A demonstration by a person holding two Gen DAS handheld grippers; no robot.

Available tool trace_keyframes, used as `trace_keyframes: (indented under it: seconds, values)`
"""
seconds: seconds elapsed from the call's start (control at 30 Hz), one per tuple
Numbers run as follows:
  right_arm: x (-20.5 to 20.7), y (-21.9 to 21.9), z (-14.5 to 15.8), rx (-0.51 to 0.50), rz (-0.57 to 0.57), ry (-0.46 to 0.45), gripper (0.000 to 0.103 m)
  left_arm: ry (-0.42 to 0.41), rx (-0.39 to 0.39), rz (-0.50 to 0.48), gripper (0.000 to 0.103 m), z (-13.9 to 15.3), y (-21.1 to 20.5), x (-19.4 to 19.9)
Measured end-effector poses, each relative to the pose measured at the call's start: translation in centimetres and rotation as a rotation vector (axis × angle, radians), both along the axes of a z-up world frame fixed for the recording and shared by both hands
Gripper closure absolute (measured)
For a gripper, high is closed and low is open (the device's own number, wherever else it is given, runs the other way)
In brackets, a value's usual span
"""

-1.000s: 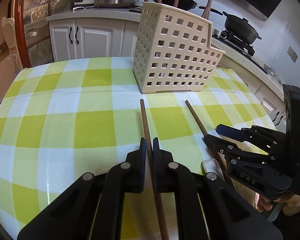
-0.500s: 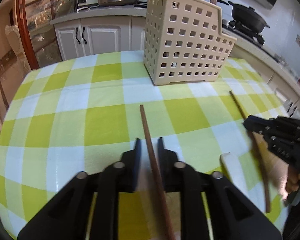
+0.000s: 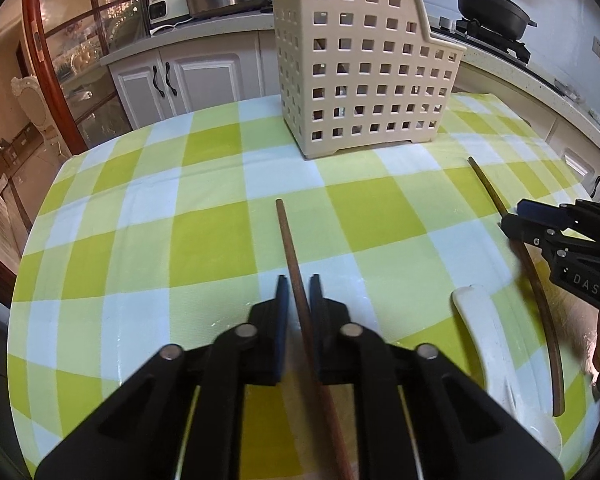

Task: Organize utensils
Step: 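Lift the left tool's chopstick upright toward the caddy while the right tool lifts its own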

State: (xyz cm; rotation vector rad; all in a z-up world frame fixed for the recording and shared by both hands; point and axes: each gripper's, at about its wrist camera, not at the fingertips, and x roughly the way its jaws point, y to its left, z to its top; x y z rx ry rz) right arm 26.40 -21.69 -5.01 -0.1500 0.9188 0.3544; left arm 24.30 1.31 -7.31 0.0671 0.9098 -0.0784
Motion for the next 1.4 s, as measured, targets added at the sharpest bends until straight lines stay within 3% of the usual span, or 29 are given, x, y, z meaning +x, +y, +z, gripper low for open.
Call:
trace_keyframes:
  seconds: [0.2, 0.47, 0.8, 1.4]
  values:
    - [-0.1, -0.1, 0.1, 0.027, 0.004, 0.002, 0.089, 0.000, -0.038, -0.004, 0.096, 0.1, 0.3, 0.0]
    - [-0.2, -0.4, 0.7, 0.053, -0.001, -0.012, 0.095, -0.027, -0.086, -0.014, 0.096, 0.8, 0.4, -0.3]
    - [-2.1, -1.1, 5.1, 0.117, 0.015, -0.106, 0.096, -0.161, -0.220, -0.025, 0.097, 4.7, 1.2, -2.0]
    - [-7.1, -2.5, 12.0, 0.161, 0.047, -0.256, 0.096, -0.317, -0.221, -0.048, 0.097, 11.9, 0.5, -6.7]
